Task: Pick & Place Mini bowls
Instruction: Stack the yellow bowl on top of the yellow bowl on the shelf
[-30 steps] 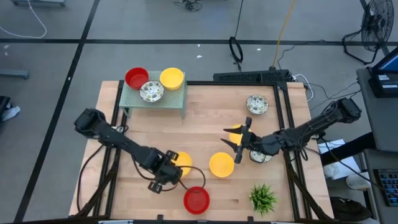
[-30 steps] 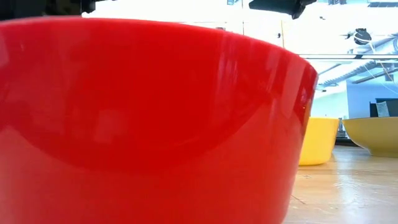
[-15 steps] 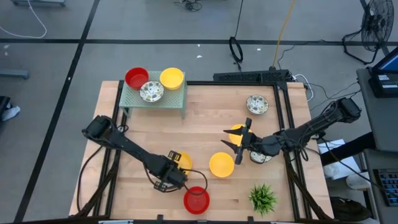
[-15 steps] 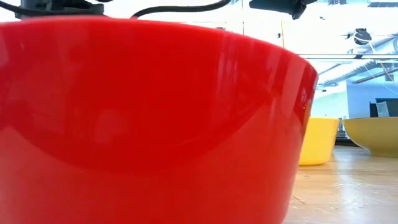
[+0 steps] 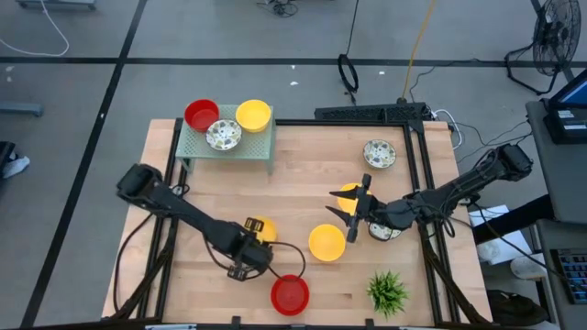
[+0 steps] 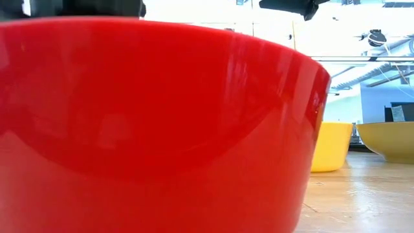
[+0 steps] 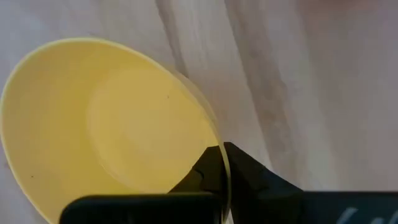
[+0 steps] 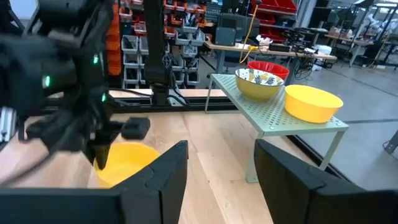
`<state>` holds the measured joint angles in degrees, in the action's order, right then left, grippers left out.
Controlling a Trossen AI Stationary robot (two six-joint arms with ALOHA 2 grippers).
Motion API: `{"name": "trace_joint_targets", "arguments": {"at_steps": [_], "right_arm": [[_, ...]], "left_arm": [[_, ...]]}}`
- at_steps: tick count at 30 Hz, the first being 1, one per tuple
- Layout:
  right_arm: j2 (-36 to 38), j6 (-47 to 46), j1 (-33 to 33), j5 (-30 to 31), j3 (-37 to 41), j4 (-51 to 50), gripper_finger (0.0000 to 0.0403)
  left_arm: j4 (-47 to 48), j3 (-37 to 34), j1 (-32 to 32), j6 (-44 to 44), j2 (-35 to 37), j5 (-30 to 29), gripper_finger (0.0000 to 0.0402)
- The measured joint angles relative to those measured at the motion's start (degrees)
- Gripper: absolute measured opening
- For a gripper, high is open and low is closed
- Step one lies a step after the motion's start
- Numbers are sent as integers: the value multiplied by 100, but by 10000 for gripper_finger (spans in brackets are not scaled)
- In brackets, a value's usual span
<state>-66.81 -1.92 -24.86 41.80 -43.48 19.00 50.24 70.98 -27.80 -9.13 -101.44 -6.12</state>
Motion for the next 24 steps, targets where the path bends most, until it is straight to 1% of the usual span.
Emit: {"name": "trace_joint_targets", "arguments": {"at_steps": [3,5,7,10,13,19,22,24], "right_arm": [[0,-243,0,-4,0,0,171],[0,-337,0,-5,0,0,171],[0,-341,0,-5,0,-2,171],[0,-340,3,-6,2,-2,171],[0,-341,11,-6,2,-2,171],[0,-344,11,-6,23,2,171],[0,-464,13,-5,125,0,171],[0,-541,13,0,205,-7,171]], "left_arm": [[-17,0,57,-48,503,-190,9],[-85,0,125,-44,898,-498,6],[-110,0,221,-41,1277,-897,5],[-193,0,441,13,1789,-1671,8],[-459,0,823,326,2176,-2254,5],[-1131,2,2035,1366,2603,-2567,5],[-1351,2,2790,1724,2659,-2507,5],[-1429,4,3303,1826,2655,-2345,7]]}}
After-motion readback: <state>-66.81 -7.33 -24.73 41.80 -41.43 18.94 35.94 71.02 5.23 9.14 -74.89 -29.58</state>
